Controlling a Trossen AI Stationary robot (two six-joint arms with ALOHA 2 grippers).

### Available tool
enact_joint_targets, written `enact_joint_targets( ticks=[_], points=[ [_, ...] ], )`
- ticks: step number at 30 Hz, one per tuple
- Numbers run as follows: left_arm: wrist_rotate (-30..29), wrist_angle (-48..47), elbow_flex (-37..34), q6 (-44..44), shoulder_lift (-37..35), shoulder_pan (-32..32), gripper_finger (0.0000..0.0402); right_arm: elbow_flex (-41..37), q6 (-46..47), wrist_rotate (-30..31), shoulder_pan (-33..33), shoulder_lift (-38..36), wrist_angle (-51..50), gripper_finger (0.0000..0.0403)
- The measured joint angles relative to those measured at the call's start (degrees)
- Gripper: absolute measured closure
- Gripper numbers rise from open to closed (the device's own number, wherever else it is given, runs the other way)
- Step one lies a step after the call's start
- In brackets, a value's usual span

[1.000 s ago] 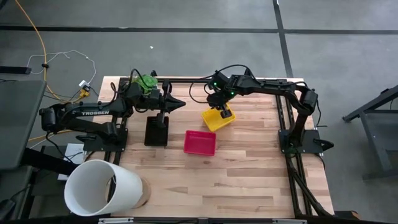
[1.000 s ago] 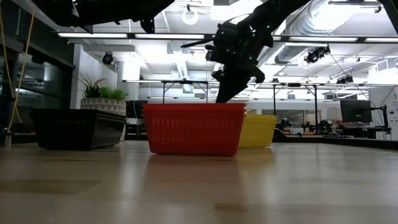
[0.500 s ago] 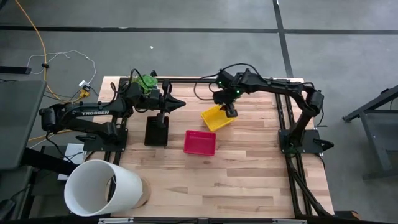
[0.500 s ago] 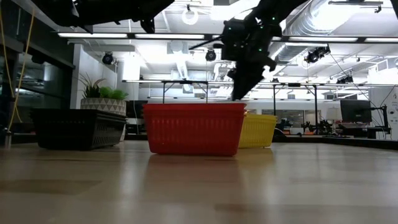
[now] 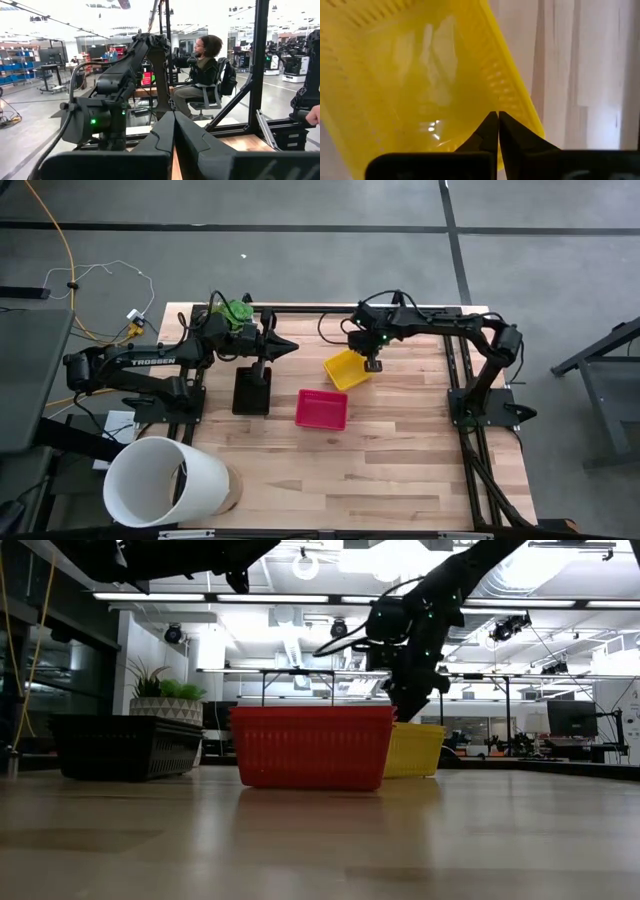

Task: Stack baskets by color
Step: Stack the right yellow bin on top of the left yellow bins, then return to Home Position

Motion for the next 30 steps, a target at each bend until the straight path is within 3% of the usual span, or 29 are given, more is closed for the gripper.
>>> enact_joint_targets(
  ticks=[7, 17, 30],
  points=[
    [0.0, 0.0, 0.0, 0.0, 0.0, 0.0, 0.0401, -0.1, 1.3, 10.0, -0.2, 0.0, -4.4, 0.0402],
    [0.0, -0.3, 0.0, -0.2, 0.0, 0.0, 0.0402, -0.1, 5.0, 9.3, -0.2, -2.2, -9.1, 0.0403],
    [0.9, -3.4, -0.3, -0.8, 0.0, 0.7, 0.0401, -2.3, 13.2, 5.8, 5.2, -21.7, -2.8, 0.0403]
  ],
)
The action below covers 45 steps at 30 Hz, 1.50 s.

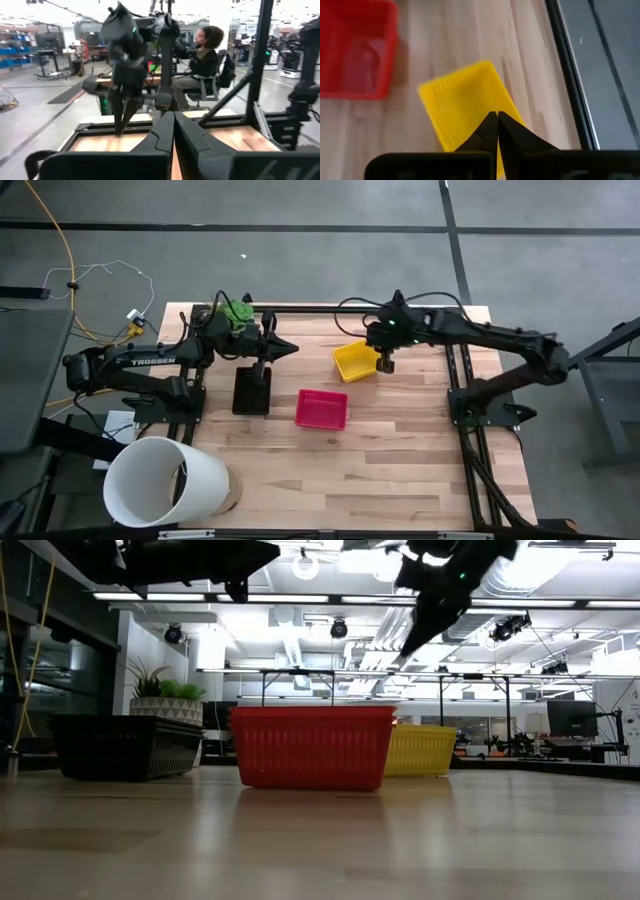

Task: Stack baskets by color
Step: Return to Home Position

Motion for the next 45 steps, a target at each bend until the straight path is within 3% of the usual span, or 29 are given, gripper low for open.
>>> enact_joint_targets(
  ticks=[8, 12, 20, 30, 36, 41, 45],
  points=[
    [0.6, 2.3, -5.8, 0.3, -4.1, 0.1, 0.0402, -14.8, 5.4, -1.9, 2.2, -13.3, 14.7, 0.0403],
    [0.5, 4.0, -9.3, 0.2, -8.7, 1.5, 0.0402, -18.6, 8.8, -2.0, 3.3, -17.7, 18.0, 0.0403],
    [5.5, 4.3, -13.3, -3.4, -14.5, 2.4, 0.0401, -18.9, 12.3, -2.0, 7.0, -21.2, 22.0, 0.0403],
    [1.8, 14.4, -26.4, -2.4, -18.3, -5.5, 0.0401, -18.9, 14.1, -2.6, 8.8, -21.3, 24.1, 0.0403],
    [2.6, 17.4, -31.3, -2.7, -21.0, -2.2, 0.0401, -18.9, 14.1, -3.5, 8.3, -21.3, 24.6, 0.0403],
    [8.5, 17.2, -34.0, -5.7, -24.2, 2.1, 0.0402, -18.9, 15.1, -3.4, 8.3, -21.3, 24.6, 0.0403],
    [9.8, 12.7, -34.0, -6.5, -26.8, 3.1, 0.0402, -18.9, 16.1, -3.2, 8.3, -21.3, 25.0, 0.0403]
  ],
)
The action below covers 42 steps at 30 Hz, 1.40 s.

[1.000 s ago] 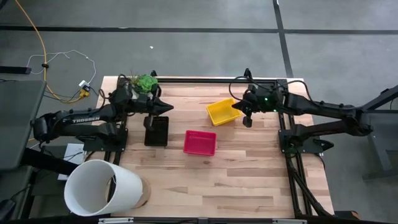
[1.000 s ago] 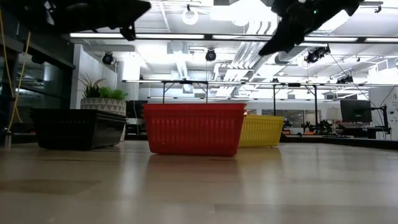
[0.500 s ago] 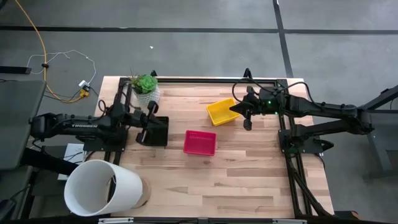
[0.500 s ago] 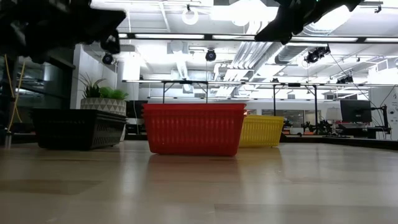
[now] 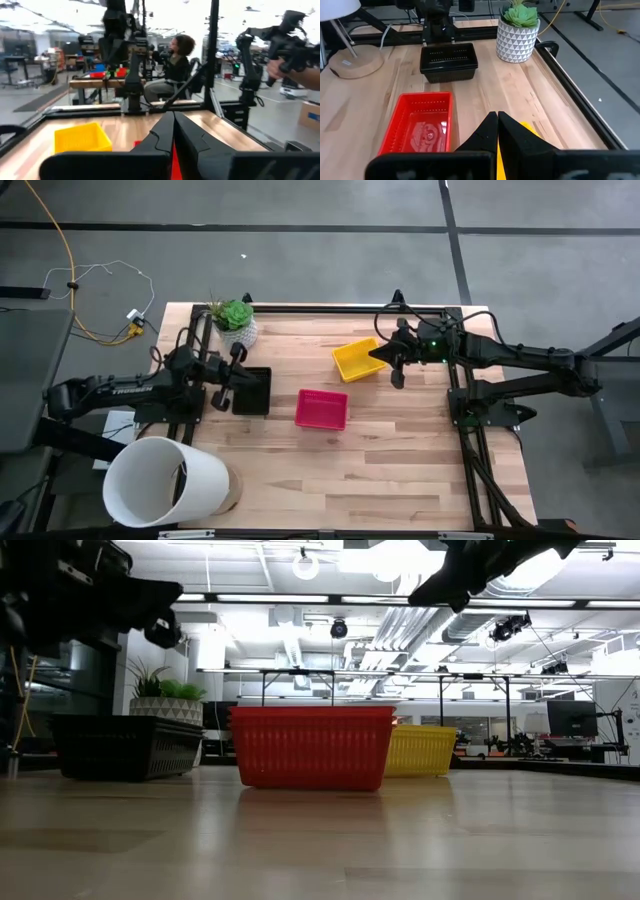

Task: Stack baskets by color
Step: Return to Home Position

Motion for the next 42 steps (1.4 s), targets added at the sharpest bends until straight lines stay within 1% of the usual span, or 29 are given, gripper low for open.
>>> enact_joint_targets(
  ticks=[3, 5, 7, 10, 18, 25, 27, 31, 38, 42],
  points=[
    [1.4, -2.2, 0.0, 0.6, -1.5, -0.2, 0.0401, 0.0, 1.1, 0.0, 0.0, 0.0, 0.0, 0.0403],
    [3.8, -3.6, 0.0, 0.6, -2.9, -0.1, 0.0402, 0.0, 1.6, 0.1, 0.0, 0.0, 0.0, 0.0403],
    [5.2, -6.3, 0.1, 0.6, -5.2, 0.2, 0.0401, 0.0, 1.9, 0.2, 0.0, 0.0, 0.0, 0.0403],
    [5.8, -10.2, 0.1, 0.6, -9.5, 1.1, 0.0402, 0.0, 2.2, 0.2, 0.0, 0.0, 0.0, 0.0403],
    [5.5, -27.8, 0.1, 1.7, -24.6, 3.1, 0.0402, 0.0, 2.5, 0.2, 0.0, 0.0, 0.0, 0.0403],
    [1.0, -41.0, 0.1, 2.1, -36.8, 3.2, 0.0401, 0.0, 2.4, 0.2, 0.0, 0.0, 0.0, 0.0403],
    [-0.1, -42.8, 0.1, 1.9, -36.5, 3.1, 0.0402, 0.0, 2.4, 0.2, 0.0, 0.0, 0.0, 0.0403],
    [-2.4, -42.6, 0.1, 1.6, -36.6, 2.0, 0.0401, 0.0, 2.5, 0.2, 0.0, 0.0, -0.1, 0.0403],
    [-8.3, -42.5, 0.1, 2.1, -36.6, -0.5, 0.0402, 0.0, 2.2, -0.1, 0.0, 0.0, 0.0, 0.0403],
    [-14.0, -42.8, 0.1, 2.1, -36.6, -1.8, 0.0401, 0.0, 2.1, -0.1, 0.0, 0.0, -0.1, 0.0403]
  ],
)
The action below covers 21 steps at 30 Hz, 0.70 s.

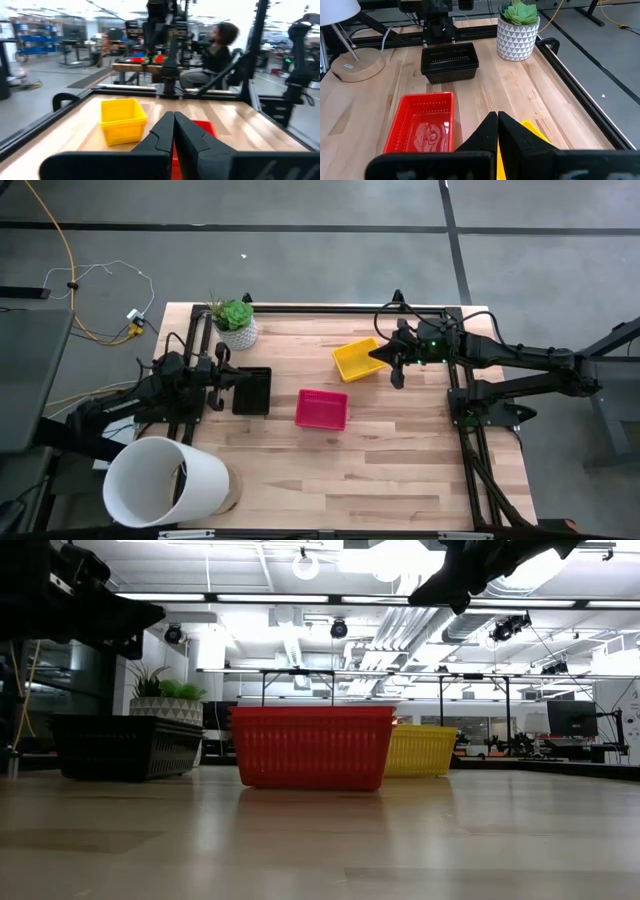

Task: Stack baskets by color
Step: Return to Home Position

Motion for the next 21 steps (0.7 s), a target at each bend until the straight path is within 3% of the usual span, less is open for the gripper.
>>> enact_joint_targets(
  ticks=[13, 21],
  points=[
    [-10.9, -1.5, 0.0, 1.4, 0.0, -15.5, 0.0402, 0.0, -0.2, -0.1, 0.0, 0.0, -0.1, 0.0403],
    [-14.6, -2.0, 0.0, 1.6, 0.5, -17.6, 0.0402, 0.0, 0.2, -0.1, 0.0, 0.0, -0.1, 0.0403]
  ],
)
